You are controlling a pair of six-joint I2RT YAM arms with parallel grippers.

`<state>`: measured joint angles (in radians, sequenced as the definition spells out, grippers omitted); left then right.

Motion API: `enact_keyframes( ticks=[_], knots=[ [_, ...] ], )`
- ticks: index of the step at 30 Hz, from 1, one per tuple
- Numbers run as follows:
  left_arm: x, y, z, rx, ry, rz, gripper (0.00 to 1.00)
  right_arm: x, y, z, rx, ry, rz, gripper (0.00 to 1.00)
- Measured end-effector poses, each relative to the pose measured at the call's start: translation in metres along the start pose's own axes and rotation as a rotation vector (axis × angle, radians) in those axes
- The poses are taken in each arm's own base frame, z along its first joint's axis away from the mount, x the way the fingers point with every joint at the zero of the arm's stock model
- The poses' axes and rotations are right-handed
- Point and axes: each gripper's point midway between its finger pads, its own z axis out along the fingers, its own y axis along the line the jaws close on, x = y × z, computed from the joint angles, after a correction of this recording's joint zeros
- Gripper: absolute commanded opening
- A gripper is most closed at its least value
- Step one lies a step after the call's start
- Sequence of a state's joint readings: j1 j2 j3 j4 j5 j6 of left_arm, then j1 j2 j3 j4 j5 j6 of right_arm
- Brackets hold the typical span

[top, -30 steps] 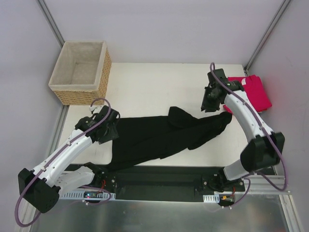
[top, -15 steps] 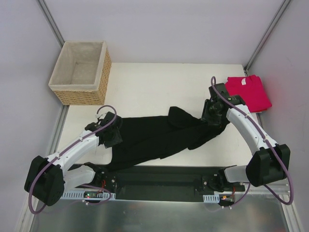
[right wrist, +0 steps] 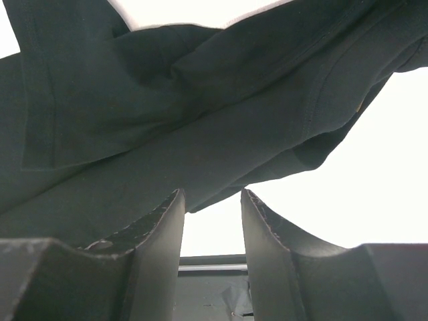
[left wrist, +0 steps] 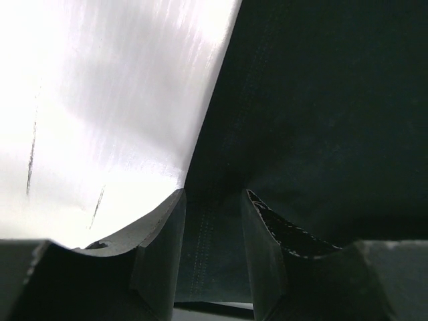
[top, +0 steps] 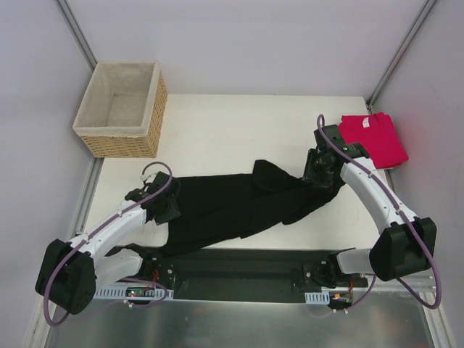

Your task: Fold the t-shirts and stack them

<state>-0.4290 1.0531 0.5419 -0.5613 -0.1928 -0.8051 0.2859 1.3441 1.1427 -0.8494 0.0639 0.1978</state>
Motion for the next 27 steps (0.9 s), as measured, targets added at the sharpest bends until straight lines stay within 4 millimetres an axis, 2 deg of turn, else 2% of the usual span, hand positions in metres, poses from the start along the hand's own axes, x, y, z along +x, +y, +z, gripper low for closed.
enact_keyframes(
  ticks=[4, 10, 13, 14, 16, 17, 24, 27],
  knots=[
    [-0.004, 0.001, -0.001, 0.002, -0.010, 0.000, 0.38, 0.000, 0.000, -0.001, -0.002, -0.002, 0.000, 0.42],
    [0.002, 0.005, 0.008, -0.037, 0.026, 0.011, 0.37, 0.000, 0.000, -0.001, -0.002, -0.002, 0.000, 0.42],
    [0.004, 0.005, 0.011, -0.038, 0.029, 0.013, 0.32, 0.000, 0.000, -0.001, -0.001, -0.002, 0.000, 0.42],
    [0.004, 0.005, 0.013, -0.037, 0.031, 0.015, 0.28, 0.000, 0.000, -0.001, -0.002, -0.002, 0.000, 0.42],
    [0.005, 0.005, 0.015, -0.036, 0.032, 0.024, 0.06, 0.000, 0.000, -0.001, -0.002, -0.002, 0.000, 0.42],
    [0.004, 0.004, 0.016, -0.034, 0.032, 0.030, 0.00, 0.000, 0.000, -0.001, -0.002, -0.002, 0.000, 0.41],
    [0.002, -0.004, 0.015, -0.005, 0.044, 0.054, 0.00, 0.000, 0.000, -0.001, -0.001, -0.004, 0.000, 0.39],
    [-0.013, -0.014, -0.001, 0.023, 0.020, 0.063, 0.00, -0.001, -0.001, -0.003, 0.003, -0.015, 0.000, 0.39]
  ],
)
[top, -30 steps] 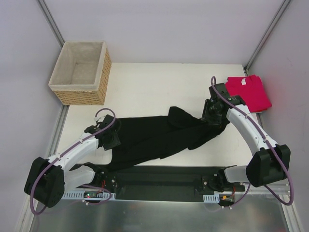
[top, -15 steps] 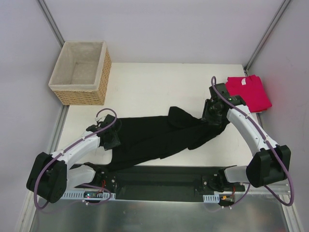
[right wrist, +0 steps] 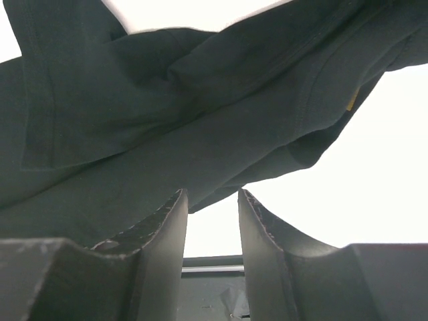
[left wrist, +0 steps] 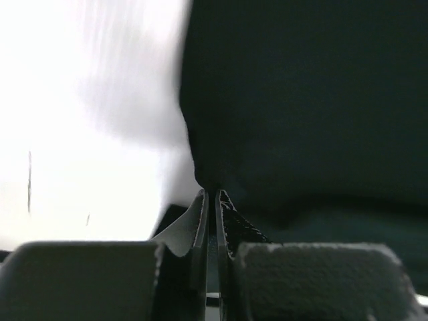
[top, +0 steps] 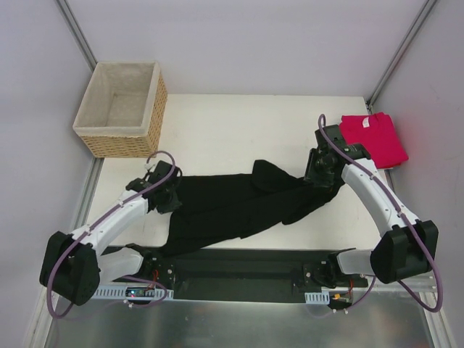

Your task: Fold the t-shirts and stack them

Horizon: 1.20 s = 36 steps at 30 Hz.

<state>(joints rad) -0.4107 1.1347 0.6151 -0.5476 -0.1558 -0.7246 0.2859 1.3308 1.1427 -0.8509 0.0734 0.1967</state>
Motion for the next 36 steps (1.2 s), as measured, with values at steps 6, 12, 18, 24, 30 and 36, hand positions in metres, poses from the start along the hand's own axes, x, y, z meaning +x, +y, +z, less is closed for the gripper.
enact_keyframes(
  ticks=[6, 12, 18, 24, 30, 36],
  knots=[
    [-0.086, -0.057, -0.089, 0.202, -0.243, 0.001, 0.00, -0.001, -0.005, -0.005, 0.018, -0.019, 0.000, 0.38],
    [-0.111, -0.067, -0.125, 0.251, -0.330, -0.004, 0.00, 0.000, -0.008, -0.006, 0.033, -0.018, -0.003, 0.38],
    [-0.105, -0.050, -0.114, 0.165, -0.319, -0.013, 0.00, -0.002, -0.020, -0.008, 0.094, -0.040, 0.002, 0.41],
    [-0.096, -0.032, -0.107, 0.106, -0.320, -0.039, 0.00, -0.005, -0.058, -0.002, 0.201, -0.005, 0.095, 0.41],
    [-0.085, -0.019, -0.101, 0.070, -0.306, -0.041, 0.00, 0.001, -0.107, 0.032, 0.237, 0.118, 0.234, 0.40],
    [-0.079, -0.015, -0.095, 0.056, -0.288, -0.041, 0.00, -0.006, -0.122, 0.055, 0.108, 0.155, 0.370, 0.38]
  ],
)
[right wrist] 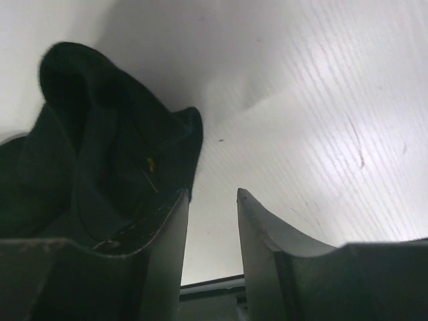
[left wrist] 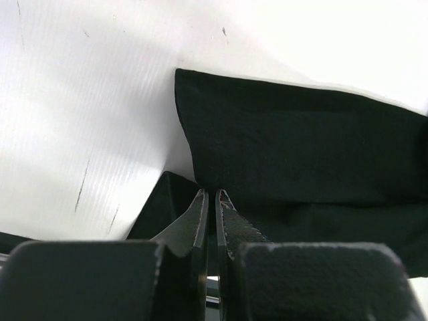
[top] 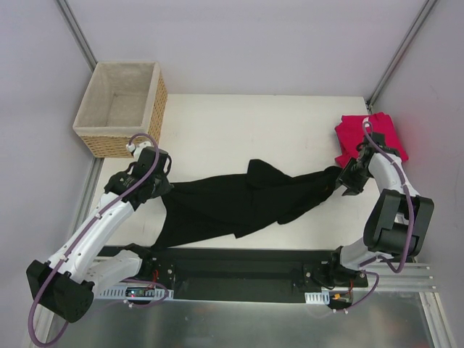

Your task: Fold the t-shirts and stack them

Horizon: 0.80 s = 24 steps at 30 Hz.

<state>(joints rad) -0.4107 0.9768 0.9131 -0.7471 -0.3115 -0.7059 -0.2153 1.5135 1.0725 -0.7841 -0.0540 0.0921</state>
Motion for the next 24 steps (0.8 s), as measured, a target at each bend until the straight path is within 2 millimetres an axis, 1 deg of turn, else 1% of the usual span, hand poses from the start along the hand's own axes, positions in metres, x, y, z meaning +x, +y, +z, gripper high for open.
enact_keyframes(
  ticks=[3, 9, 12, 14, 16, 19, 21, 24],
  knots=[
    [0.001, 0.000, 0.001, -0.002, 0.003, -0.001, 0.00, -0.005, 0.010, -0.001, -0.051, -0.004, 0.000, 0.39],
    [0.003, 0.000, 0.002, -0.004, 0.013, -0.001, 0.00, -0.031, 0.030, -0.024, -0.132, -0.093, -0.012, 0.38],
    [0.005, -0.001, 0.004, -0.004, 0.025, 0.002, 0.00, -0.040, 0.036, -0.027, -0.154, -0.113, -0.014, 0.38],
    [0.005, -0.001, 0.004, -0.005, 0.026, 0.002, 0.00, -0.043, 0.039, -0.022, -0.165, -0.106, -0.011, 0.37],
    [0.005, -0.001, 0.004, -0.004, 0.025, 0.002, 0.00, -0.043, 0.040, -0.008, -0.161, -0.069, -0.002, 0.37],
    [0.005, -0.001, 0.004, -0.004, 0.025, 0.002, 0.00, -0.044, 0.042, 0.006, -0.154, -0.024, 0.009, 0.36],
    [0.006, 0.000, 0.004, -0.004, 0.026, 0.002, 0.00, -0.046, 0.042, 0.011, -0.150, -0.012, 0.016, 0.36],
    [0.007, 0.000, 0.004, -0.005, 0.028, 0.003, 0.00, -0.048, 0.045, 0.009, -0.153, -0.018, 0.017, 0.36]
  ],
)
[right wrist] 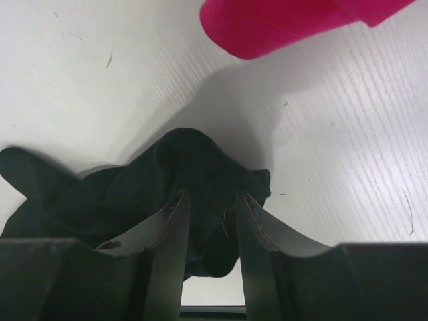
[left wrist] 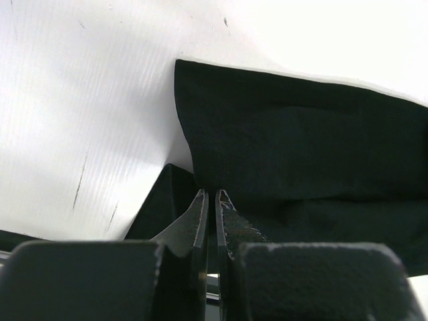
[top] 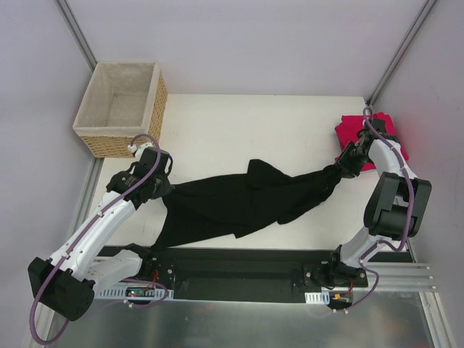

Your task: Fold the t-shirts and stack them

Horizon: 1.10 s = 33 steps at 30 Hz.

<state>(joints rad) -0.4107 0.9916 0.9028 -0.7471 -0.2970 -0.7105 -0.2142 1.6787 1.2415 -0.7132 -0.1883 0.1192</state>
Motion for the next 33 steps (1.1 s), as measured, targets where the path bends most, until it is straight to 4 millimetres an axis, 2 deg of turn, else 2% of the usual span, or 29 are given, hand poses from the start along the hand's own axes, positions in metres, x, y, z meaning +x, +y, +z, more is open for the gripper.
enact_keyframes(
  ticks=[9, 15, 18, 21, 22, 30, 33],
  knots=[
    [0.000, 0.000, 0.000, -0.001, 0.001, 0.001, 0.00, -0.013, 0.014, -0.001, -0.060, -0.041, -0.009, 0.35],
    [0.000, 0.000, 0.000, -0.001, 0.001, 0.002, 0.00, -0.011, 0.024, 0.011, -0.089, -0.020, -0.013, 0.34],
    [0.000, 0.000, 0.000, -0.001, 0.001, 0.006, 0.00, -0.009, 0.028, 0.017, -0.099, -0.004, -0.012, 0.27],
    [0.000, 0.001, 0.000, -0.002, 0.001, 0.011, 0.00, -0.010, 0.033, 0.019, -0.115, -0.005, -0.011, 0.05],
    [0.000, 0.001, 0.000, -0.002, 0.001, 0.013, 0.00, -0.010, 0.034, 0.019, -0.122, -0.006, -0.008, 0.01],
    [0.001, 0.003, -0.001, -0.006, 0.004, 0.018, 0.00, -0.010, 0.045, 0.018, -0.160, -0.007, -0.008, 0.01],
    [-0.001, 0.005, -0.003, -0.013, -0.007, 0.022, 0.00, -0.013, 0.048, 0.003, -0.167, -0.040, -0.019, 0.01]
  ],
)
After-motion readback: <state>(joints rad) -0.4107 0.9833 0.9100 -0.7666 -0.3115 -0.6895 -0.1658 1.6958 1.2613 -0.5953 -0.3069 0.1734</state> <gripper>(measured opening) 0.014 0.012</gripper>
